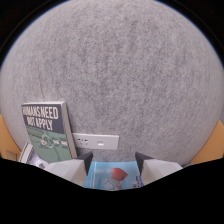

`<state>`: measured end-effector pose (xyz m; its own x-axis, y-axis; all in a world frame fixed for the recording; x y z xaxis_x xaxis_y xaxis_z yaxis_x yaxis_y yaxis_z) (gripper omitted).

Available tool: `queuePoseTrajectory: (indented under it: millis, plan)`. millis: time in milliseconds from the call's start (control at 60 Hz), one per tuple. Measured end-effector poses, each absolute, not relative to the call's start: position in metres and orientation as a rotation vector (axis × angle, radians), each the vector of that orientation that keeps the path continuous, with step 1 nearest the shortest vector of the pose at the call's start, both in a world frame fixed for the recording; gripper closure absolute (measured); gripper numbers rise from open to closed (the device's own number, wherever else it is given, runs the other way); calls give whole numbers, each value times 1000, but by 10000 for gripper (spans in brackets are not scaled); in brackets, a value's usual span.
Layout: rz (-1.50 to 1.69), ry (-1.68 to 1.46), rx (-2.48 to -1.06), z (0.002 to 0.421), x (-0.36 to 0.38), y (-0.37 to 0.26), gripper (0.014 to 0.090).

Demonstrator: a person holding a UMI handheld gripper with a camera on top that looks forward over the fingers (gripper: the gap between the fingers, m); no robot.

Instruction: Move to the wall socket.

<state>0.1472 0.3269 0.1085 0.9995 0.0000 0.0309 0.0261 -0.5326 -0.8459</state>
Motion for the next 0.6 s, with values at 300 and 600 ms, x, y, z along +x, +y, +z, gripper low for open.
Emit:
queuePoseTrajectory:
  millis: [300, 600]
  plan:
    - [-30, -16, -2129, 100, 148, 342, 190]
    - [-36, -15, -2138, 92, 150, 350, 191]
